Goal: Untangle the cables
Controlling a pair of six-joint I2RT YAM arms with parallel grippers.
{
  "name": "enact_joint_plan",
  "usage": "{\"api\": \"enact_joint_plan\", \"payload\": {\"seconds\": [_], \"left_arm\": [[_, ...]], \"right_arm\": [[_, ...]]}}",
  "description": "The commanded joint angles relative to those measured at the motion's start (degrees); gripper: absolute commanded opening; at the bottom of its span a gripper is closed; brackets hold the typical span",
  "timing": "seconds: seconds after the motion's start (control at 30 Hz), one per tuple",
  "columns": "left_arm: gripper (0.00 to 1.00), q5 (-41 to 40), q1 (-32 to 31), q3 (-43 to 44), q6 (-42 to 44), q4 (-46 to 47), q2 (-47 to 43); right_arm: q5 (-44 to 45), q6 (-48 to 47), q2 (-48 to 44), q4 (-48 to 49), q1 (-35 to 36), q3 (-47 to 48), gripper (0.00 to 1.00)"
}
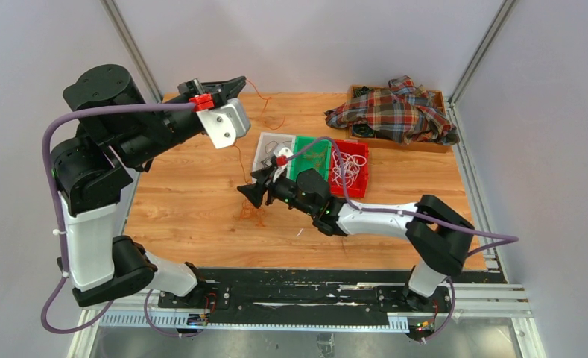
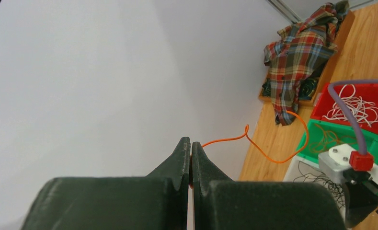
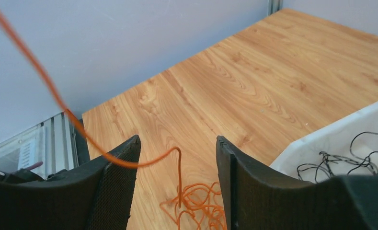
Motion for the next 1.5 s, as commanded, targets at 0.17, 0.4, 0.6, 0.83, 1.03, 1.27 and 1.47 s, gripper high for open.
{"api": "enact_joint_plan", "payload": {"seconds": [0.17, 0.4, 0.6, 0.83, 1.03, 1.27, 1.47], "left_arm": [[0.00, -3.0, -0.7, 1.7, 4.6, 4.9, -1.5], [0.00, -5.1, -0.7, 1.9, 9.1, 9.6, -2.4], [0.00, -11.2, -0.7, -5.8, 23.1, 26.0, -5.0], [0.00, -9.7, -0.7, -7.8, 37.4, 39.7, -4.1], [0.01, -6.6, -0.8, -5.9, 54.0, 47.4, -0.7], [0.01, -6.1, -1.5, 0.0, 54.9, 47.0, 3.0], [0.00, -8.3, -3.3, -26.2, 48.6, 48.4, -9.3]], "right_arm": [[-3.1, 8.3, 10.8, 4.5, 0.2, 1.2, 0.50], [-3.8, 13.2, 15.7, 7.1, 0.2, 0.2, 0.38], [-3.8, 15.7, 17.2, 9.8, 0.3, -3.9, 0.40], [-3.8, 17.2, 18.6, 12.2, 0.6, -7.0, 0.41], [-3.4, 18.3, 19.4, 13.2, 0.9, -9.3, 0.39], [-2.0, 19.5, 17.7, 15.1, 1.1, -12.1, 0.41], [-0.1, 18.2, 9.0, 12.3, 1.0, -14.8, 0.53]]}}
